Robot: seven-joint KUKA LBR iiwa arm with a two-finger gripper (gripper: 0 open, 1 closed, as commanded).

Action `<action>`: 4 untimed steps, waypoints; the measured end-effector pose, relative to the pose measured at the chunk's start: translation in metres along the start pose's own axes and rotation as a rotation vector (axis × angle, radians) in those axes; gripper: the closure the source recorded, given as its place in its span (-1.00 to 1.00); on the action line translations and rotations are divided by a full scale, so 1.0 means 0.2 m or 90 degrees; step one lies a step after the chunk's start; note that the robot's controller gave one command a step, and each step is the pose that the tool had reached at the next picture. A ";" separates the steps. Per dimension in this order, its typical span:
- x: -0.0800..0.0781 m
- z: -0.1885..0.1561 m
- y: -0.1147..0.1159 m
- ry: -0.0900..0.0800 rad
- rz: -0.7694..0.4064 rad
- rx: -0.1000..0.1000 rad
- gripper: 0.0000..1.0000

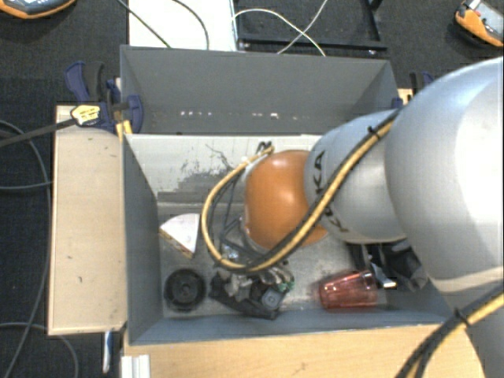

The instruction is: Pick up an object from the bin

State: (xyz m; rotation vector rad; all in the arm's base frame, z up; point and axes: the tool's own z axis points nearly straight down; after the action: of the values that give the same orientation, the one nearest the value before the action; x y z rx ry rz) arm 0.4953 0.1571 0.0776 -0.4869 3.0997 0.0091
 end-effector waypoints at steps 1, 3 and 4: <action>0.00 -0.02 0.00 -0.001 0.000 0.000 1.00; 0.00 -0.06 0.00 -0.003 0.000 0.000 1.00; 0.00 -0.09 0.00 -0.001 0.001 0.000 1.00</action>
Offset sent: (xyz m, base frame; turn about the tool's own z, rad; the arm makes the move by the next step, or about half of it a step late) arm -0.0002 -0.0002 0.0170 0.0000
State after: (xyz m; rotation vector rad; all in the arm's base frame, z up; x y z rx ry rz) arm 0.4952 0.1571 0.0956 -0.4852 3.0980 0.0098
